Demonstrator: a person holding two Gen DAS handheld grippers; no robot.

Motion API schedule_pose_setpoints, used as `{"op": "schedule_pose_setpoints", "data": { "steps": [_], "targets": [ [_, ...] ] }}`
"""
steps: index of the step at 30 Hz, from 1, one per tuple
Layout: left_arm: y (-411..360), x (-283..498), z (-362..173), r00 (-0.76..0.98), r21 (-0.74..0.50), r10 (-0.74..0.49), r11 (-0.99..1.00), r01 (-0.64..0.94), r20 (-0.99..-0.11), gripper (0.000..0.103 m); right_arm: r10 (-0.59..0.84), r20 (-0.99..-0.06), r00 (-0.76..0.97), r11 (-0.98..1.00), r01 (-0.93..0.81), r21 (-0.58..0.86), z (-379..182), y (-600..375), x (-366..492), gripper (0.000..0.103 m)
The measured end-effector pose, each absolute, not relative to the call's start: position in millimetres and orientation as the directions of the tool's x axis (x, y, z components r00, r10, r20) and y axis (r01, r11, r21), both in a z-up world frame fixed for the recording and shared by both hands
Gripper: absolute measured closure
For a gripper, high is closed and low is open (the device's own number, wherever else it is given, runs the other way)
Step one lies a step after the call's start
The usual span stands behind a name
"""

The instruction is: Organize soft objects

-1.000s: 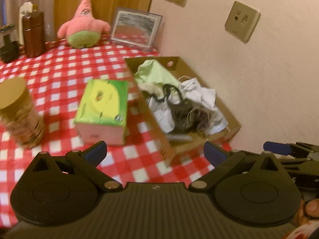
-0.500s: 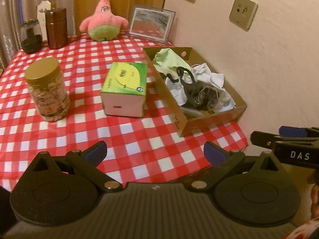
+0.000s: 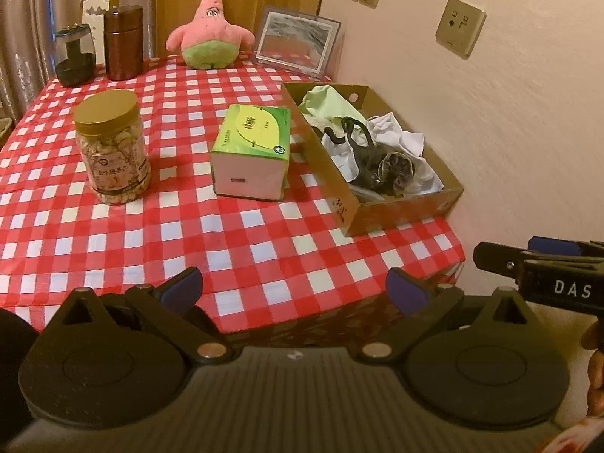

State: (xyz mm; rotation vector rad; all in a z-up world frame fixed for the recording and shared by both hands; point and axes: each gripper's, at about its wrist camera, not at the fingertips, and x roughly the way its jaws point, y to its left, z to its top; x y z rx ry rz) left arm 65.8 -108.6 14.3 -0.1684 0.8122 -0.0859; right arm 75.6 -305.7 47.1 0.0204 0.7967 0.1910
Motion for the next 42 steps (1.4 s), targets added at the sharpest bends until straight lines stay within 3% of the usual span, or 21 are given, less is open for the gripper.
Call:
{"op": "schedule_pose_setpoints", "data": {
  "steps": [42],
  "targets": [
    [-105, 60, 13, 0.698, -0.174, -0.134, 0.985, 0.014, -0.704, 0.001, 0.179, -0.71, 0.681, 0.982, -0.171, 0.084, 46, -299, 61, 0.022]
  ]
}}
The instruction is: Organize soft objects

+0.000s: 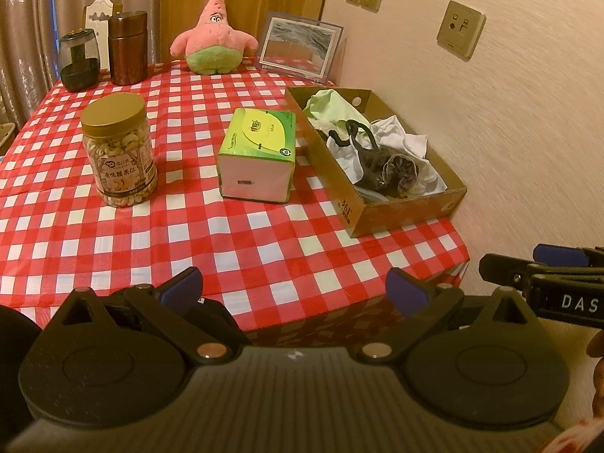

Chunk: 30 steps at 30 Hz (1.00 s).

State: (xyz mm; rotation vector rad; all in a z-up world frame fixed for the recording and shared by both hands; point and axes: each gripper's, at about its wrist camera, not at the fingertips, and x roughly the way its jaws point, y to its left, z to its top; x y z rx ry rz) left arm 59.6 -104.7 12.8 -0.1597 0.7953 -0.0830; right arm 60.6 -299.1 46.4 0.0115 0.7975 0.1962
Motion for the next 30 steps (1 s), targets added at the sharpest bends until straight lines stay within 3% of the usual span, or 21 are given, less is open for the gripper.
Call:
{"op": "schedule_pose_setpoints", "data": {
  "steps": [30],
  "targets": [
    [-107.6, 58.9, 13.5, 0.699, -0.172, -0.137, 0.985, 0.019, -0.702, 0.001, 0.179, -0.71, 0.681, 0.982, -0.17, 0.085, 45.5, -300.5, 61.3, 0.022]
  ]
}}
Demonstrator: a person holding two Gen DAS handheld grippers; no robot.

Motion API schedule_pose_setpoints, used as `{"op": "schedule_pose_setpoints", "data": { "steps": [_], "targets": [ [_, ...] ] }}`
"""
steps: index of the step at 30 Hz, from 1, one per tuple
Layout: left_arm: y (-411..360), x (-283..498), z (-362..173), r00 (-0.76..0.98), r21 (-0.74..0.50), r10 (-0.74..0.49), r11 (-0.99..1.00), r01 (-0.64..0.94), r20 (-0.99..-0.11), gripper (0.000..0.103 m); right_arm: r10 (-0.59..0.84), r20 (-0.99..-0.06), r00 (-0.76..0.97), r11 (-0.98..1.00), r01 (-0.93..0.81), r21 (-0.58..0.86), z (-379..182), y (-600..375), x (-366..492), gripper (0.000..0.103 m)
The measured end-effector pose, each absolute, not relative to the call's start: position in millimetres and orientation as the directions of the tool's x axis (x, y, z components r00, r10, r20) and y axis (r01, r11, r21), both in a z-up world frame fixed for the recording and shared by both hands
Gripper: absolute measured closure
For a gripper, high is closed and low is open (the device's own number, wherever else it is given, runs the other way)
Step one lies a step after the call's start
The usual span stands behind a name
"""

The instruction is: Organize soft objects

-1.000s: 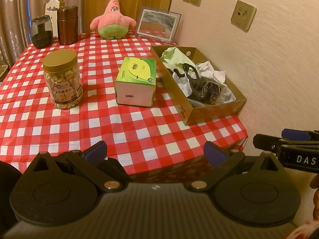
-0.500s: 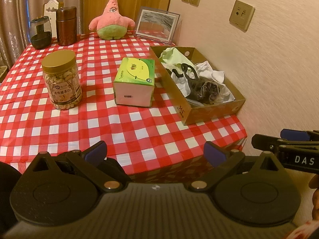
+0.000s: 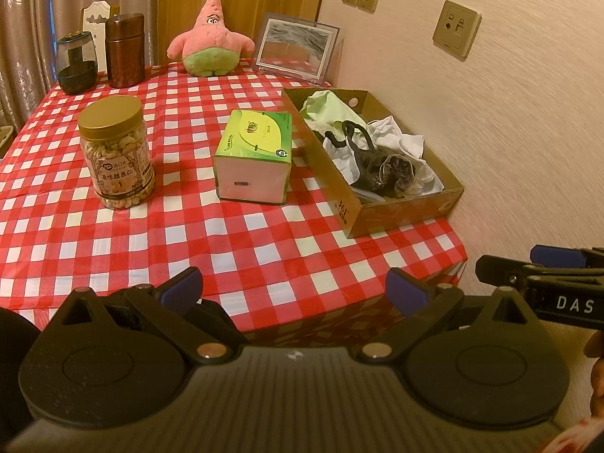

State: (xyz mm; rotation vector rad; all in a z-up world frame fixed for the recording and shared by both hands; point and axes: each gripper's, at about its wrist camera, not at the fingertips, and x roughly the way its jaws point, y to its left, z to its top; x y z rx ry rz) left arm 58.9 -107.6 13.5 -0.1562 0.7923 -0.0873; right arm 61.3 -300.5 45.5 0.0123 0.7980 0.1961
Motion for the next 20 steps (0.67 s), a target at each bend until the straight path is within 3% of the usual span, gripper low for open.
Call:
{"op": "schedule_pose_setpoints", "data": {
  "steps": [20],
  "targets": [
    [-108.8, 58.0, 13.9, 0.708, -0.183, -0.153, 0.983, 0.034, -0.689, 0.001, 0.179, -0.711, 0.68, 0.982, -0.17, 0.085, 44.9, -301.4, 61.2, 0.022]
  ]
}}
